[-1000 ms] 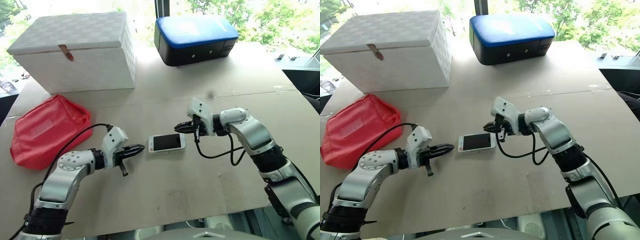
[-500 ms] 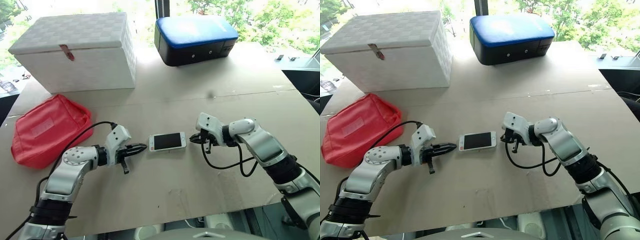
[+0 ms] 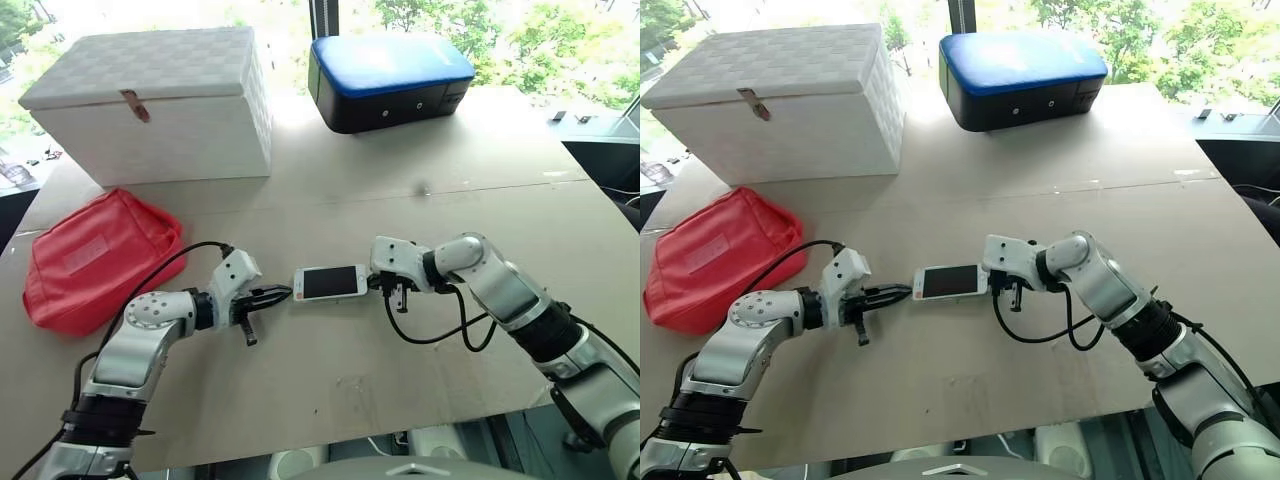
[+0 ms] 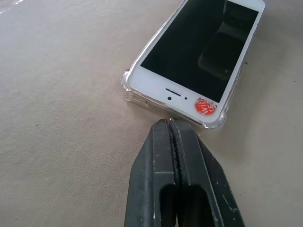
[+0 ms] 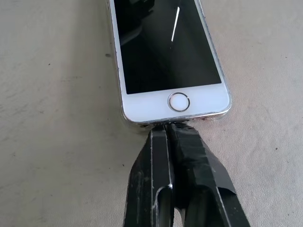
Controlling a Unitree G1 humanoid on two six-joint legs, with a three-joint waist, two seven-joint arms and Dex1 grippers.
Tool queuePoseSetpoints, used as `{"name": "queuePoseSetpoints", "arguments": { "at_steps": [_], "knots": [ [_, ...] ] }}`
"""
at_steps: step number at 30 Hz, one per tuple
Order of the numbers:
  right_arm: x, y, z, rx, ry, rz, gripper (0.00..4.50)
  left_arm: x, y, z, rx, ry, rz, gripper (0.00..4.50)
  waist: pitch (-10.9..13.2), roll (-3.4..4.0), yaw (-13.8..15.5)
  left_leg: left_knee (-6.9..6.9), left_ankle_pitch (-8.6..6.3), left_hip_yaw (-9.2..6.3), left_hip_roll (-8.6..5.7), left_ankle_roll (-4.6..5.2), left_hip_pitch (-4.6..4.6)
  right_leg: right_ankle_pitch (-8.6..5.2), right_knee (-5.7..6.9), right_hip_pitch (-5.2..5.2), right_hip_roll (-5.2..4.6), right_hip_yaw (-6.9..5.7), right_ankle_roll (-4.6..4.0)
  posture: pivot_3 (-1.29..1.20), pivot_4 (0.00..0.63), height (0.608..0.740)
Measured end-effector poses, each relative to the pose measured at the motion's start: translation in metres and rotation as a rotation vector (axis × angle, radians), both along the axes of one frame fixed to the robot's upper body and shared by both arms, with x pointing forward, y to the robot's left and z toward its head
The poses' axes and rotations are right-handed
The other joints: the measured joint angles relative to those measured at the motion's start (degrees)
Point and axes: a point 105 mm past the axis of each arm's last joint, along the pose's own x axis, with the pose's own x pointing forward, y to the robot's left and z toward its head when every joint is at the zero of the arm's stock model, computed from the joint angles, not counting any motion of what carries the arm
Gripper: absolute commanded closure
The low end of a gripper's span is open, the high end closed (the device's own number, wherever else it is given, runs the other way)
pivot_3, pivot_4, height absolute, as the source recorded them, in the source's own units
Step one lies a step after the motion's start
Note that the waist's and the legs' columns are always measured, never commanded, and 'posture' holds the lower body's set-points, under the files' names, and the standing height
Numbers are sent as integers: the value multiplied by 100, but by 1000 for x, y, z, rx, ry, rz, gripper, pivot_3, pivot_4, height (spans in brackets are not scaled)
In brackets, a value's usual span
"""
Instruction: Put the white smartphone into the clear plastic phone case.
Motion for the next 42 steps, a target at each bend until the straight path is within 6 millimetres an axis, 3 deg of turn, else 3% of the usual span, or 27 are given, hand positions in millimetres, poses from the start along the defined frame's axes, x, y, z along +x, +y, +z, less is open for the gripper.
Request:
{"name": "queuePoseSetpoints", "arguments": {
  "at_steps": [8,14,18,22,34,42],
  "knots": [
    [7,-43,6,151,112,-252,4500,2,-3,28,-243,-14,15,4481,3,-3,39,2,0,3,-13,0,-17,1,-8,0,-34,-2,3,0,150,740],
    [8,-25,22,303,155,-256,4500,6,-32,15,-238,10,-53,4481,3,-4,-7,2,0,4,-18,0,-13,2,-4,0,-15,-1,4,0,150,740],
    [14,-11,27,312,147,-237,4500,12,-35,3,-202,12,-38,4481,3,-4,0,2,0,-3,-9,0,-12,2,-3,-1,1,-2,2,0,150,740],
    [14,-1,15,238,173,-199,4500,17,-37,2,-173,-14,-39,4481,0,-3,12,3,0,-2,-10,0,-8,2,-3,4,-2,-2,1,0,150,740],
    [15,-1,-3,98,195,-101,4500,8,-41,-6,-149,-13,1,4481,-91,20,5,0,-1,7,-7,1,36,-5,-3,37,-9,8,-5,0,150,740],
    [25,9,-20,90,147,-75,4500,-5,-46,-14,-156,-7,45,4481,-183,28,-25,-23,-3,12,14,0,139,-33,-8,113,-8,15,3,0,150,740]
  ]
}}
